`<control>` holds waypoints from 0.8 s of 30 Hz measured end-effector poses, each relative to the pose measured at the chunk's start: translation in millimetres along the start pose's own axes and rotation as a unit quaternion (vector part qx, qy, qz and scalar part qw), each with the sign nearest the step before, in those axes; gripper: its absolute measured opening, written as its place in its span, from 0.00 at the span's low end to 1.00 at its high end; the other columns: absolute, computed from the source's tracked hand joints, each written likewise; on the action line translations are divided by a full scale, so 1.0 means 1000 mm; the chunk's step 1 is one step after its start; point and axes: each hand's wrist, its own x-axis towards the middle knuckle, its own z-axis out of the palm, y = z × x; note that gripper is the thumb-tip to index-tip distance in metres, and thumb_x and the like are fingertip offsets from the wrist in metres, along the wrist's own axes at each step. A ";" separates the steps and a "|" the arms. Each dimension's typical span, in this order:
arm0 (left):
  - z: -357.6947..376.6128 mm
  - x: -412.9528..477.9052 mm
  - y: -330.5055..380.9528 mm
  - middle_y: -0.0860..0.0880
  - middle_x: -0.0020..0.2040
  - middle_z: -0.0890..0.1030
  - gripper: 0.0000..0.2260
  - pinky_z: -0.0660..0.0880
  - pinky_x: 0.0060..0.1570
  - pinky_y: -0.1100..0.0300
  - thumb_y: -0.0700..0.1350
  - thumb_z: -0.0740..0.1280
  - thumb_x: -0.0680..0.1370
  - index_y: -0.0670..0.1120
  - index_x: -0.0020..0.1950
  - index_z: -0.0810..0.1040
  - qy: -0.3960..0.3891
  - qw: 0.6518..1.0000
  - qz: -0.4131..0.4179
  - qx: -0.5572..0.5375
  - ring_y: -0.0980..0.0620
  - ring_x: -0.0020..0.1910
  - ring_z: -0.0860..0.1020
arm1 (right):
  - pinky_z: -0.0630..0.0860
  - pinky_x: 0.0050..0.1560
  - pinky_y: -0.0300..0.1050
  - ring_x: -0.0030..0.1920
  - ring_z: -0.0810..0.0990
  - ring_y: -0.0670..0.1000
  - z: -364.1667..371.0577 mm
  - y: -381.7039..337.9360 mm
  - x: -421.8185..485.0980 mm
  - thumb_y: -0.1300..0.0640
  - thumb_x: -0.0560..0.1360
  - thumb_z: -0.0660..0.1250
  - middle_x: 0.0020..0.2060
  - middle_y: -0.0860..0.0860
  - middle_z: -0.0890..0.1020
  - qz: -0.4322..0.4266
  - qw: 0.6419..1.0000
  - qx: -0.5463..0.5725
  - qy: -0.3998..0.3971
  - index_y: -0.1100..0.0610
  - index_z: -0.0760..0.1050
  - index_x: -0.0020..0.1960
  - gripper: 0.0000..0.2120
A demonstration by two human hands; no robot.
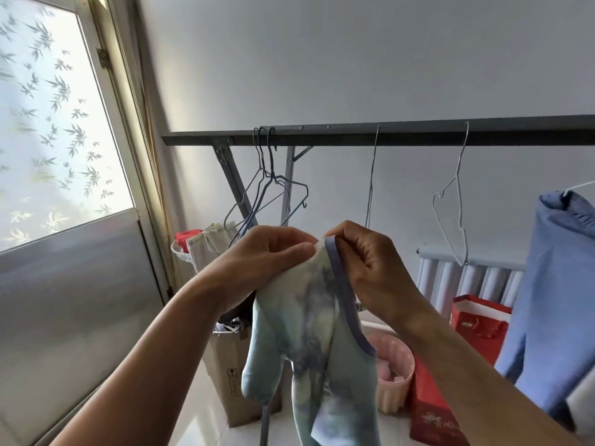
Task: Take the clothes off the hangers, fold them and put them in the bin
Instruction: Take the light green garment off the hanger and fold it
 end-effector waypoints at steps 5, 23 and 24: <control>-0.010 0.001 0.004 0.48 0.39 0.83 0.11 0.76 0.40 0.64 0.50 0.72 0.73 0.43 0.45 0.83 -0.021 0.998 -0.014 0.054 0.53 0.40 0.80 | 0.73 0.38 0.32 0.38 0.78 0.43 0.003 0.002 0.000 0.59 0.79 0.63 0.36 0.45 0.80 -0.019 0.999 -0.039 0.005 0.55 0.76 0.45 0.05; -0.049 -0.009 -0.006 0.51 0.42 0.84 0.15 0.80 0.52 0.46 0.65 0.69 0.70 0.57 0.47 0.84 0.034 0.951 0.042 0.303 0.49 0.45 0.83 | 0.74 0.38 0.42 0.32 0.78 0.45 -0.068 0.056 -0.016 0.62 0.72 0.66 0.34 0.45 0.79 0.186 0.956 -0.202 -0.098 0.51 0.79 0.38 0.08; -0.052 -0.010 -0.008 0.51 0.42 0.84 0.15 0.79 0.53 0.46 0.65 0.70 0.69 0.57 0.46 0.84 0.044 0.953 0.051 0.296 0.50 0.46 0.83 | 0.70 0.34 0.37 0.29 0.74 0.43 -0.070 0.054 -0.016 0.63 0.73 0.66 0.29 0.44 0.78 0.191 0.963 -0.164 -0.096 0.53 0.79 0.37 0.09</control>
